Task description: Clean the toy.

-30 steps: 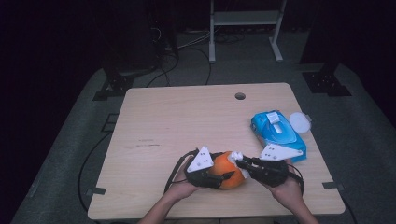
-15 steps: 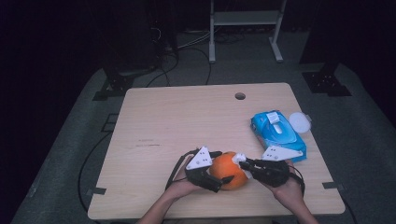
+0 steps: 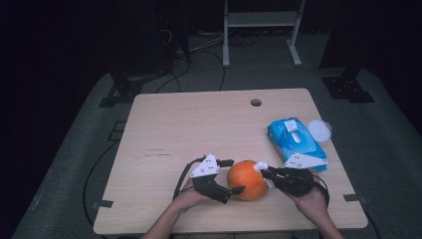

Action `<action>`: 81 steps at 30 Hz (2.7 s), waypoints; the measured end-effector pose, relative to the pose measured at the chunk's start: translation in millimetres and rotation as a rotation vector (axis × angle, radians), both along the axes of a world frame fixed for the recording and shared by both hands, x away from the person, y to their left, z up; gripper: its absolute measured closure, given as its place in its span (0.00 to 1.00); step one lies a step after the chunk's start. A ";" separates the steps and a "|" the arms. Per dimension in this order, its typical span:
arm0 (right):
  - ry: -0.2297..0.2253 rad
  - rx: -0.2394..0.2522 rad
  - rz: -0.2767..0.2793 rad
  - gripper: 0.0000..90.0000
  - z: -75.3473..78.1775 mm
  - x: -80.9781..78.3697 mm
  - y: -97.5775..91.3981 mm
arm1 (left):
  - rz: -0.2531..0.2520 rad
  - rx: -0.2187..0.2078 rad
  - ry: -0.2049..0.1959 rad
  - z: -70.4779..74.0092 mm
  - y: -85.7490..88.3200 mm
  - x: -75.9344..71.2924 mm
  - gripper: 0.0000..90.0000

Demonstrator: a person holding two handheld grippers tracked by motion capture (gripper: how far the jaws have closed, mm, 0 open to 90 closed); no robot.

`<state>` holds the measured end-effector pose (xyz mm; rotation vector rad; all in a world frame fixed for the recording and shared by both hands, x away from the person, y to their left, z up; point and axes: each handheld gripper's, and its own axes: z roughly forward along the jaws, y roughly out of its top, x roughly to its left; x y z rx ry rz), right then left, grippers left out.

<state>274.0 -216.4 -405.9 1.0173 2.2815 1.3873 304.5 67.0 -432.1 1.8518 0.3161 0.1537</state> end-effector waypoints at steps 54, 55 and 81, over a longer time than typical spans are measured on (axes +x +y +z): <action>-0.011 0.036 0.121 0.87 10.0 -6.9 5.1 | 0.048 0.046 0.029 -3.7 -11.2 0.5 0.08; -0.011 0.032 0.125 0.87 10.1 -7.2 6.3 | 0.041 0.057 0.033 -5.9 -13.6 1.2 0.05; -0.115 -0.063 0.144 0.88 17.1 -23.5 45.0 | 0.136 0.136 0.054 -2.8 -14.7 -6.2 0.24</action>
